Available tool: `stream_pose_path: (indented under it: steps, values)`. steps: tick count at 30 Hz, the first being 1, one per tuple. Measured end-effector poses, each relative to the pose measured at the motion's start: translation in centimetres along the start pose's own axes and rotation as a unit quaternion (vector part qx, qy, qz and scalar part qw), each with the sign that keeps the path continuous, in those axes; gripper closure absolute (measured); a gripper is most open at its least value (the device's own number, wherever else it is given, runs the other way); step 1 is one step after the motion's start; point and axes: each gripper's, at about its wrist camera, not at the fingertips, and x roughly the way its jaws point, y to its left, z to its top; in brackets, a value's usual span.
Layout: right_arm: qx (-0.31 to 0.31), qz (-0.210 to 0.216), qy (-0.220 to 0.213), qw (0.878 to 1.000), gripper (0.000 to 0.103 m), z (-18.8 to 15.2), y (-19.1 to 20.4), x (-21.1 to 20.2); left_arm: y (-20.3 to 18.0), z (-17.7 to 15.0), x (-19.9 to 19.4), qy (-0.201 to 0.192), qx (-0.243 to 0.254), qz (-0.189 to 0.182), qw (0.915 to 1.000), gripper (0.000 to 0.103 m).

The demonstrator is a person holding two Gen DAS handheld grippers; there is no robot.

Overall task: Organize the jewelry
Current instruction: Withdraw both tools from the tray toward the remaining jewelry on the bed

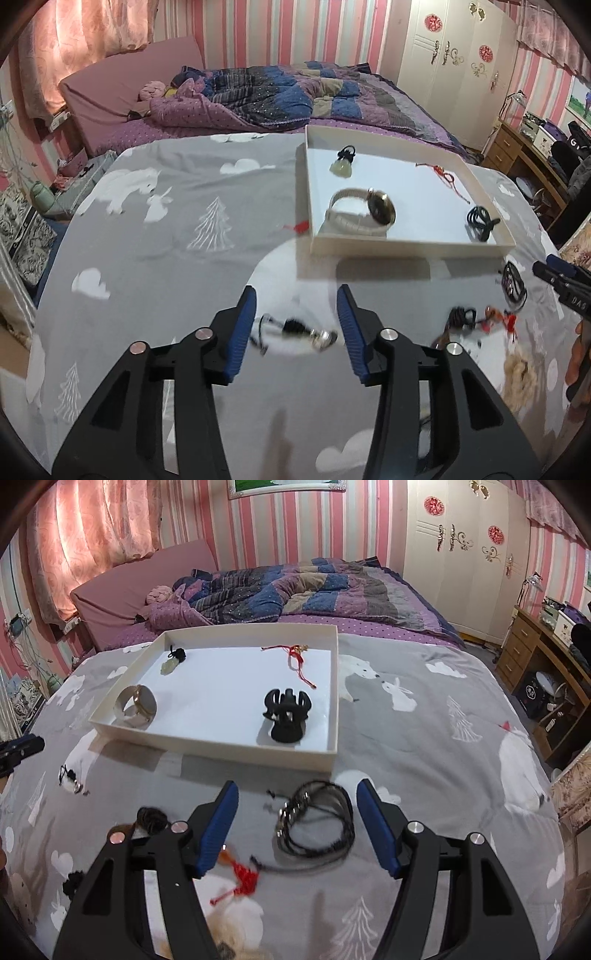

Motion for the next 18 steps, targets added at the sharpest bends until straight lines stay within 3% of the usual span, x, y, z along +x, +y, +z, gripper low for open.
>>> stream_pose_path:
  steps: [7,11,18]
  values:
    - [0.012,-0.024,-0.01,1.0,0.036,-1.4,-0.8,-1.8,0.3,-1.8,-0.4,0.001,-0.005,0.002,1.0,0.04]
    - [0.016,-0.038,-0.007,0.999,0.035,-1.8,-1.3,-1.8,0.7,-1.9,-0.4,-0.001,-0.009,0.01,0.9999,0.025]
    - [0.031,-0.048,-0.009,0.998,0.03,-1.7,-2.4,-1.7,1.1,-1.9,0.3,0.01,-0.011,0.008,0.9999,0.018]
